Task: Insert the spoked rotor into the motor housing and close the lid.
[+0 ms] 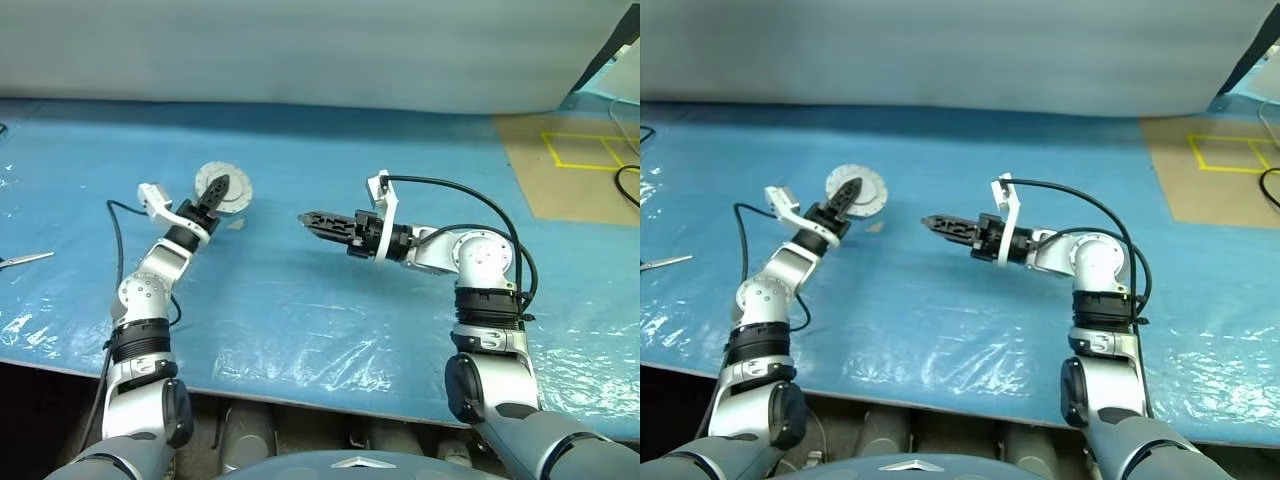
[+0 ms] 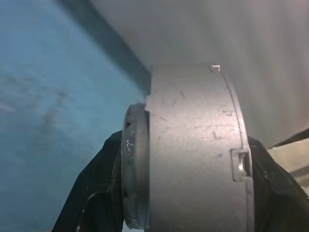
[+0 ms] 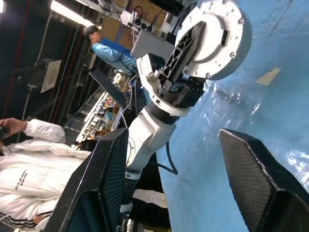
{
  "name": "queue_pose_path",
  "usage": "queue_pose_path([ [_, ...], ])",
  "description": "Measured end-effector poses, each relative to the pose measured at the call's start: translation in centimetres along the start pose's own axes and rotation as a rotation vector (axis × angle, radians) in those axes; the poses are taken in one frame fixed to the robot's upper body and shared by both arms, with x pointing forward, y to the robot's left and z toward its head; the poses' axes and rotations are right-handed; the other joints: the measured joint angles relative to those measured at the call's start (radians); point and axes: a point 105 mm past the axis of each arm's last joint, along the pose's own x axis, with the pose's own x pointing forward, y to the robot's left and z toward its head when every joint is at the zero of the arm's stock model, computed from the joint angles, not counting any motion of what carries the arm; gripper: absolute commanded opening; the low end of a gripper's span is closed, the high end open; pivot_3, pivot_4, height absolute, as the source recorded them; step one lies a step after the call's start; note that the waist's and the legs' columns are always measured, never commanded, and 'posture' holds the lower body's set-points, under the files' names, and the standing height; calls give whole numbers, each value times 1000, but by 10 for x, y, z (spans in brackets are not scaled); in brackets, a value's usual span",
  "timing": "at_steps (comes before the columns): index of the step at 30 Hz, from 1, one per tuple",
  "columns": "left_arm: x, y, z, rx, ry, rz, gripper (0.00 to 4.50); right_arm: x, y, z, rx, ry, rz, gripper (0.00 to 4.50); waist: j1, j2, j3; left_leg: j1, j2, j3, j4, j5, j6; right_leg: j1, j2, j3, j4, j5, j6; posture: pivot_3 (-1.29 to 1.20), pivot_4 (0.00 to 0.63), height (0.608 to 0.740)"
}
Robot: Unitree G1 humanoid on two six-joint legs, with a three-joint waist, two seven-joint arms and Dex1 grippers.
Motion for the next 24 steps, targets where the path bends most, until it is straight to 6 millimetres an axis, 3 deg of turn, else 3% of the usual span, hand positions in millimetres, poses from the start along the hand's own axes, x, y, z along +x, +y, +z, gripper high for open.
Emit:
queue_pose_path([
  [4, -5, 26, -13, 19, 55, 103, 2486, 2, -4, -5, 5, 11, -13, 3096, 2, 0, 0, -3, 0, -2, 2, 0, 0, 0, -1, -2, 0, 0, 0, 0, 150, 740],
  [8, 2, 25, -14, 101, 77, 98, 2486, 2, -5, -4, -8, 3, -23, 3096, 2, -1, 0, -1, 1, -3, 3, 0, 0, 1, -1, -3, 3, 0, 0, 0, 150, 740],
  [13, 0, 34, -18, 126, 90, 134, 4063, 3, -4, -6, -28, 14, -29, 3096, -1, -1, 0, -1, 1, -3, 6, 0, 0, 1, -1, -3, 5, 0, 0, 0, 150, 740],
  [14, 0, 35, -17, 131, 91, 138, 4063, 3, -5, -6, -28, 15, -29, 3096, -1, -1, 0, -1, 1, -3, 6, 0, 0, 1, -1, -3, 6, 0, 0, 0, 150, 740],
  [20, -8, 60, 16, 239, 21, 286, 4063, 5, -4, -6, -38, 15, -20, 3096, -10, -1, 0, 2, 1, -3, 7, 0, 0, 1, -1, -2, 8, 0, 0, 0, 150, 740],
  [24, -36, 88, 55, 295, -57, 434, 4063, 5, -3, -6, -44, 11, -15, 3096, -19, -1, 0, 3, 1, -3, 6, 0, 0, 1, -1, -2, 9, 0, 0, 0, 150, 740],
])
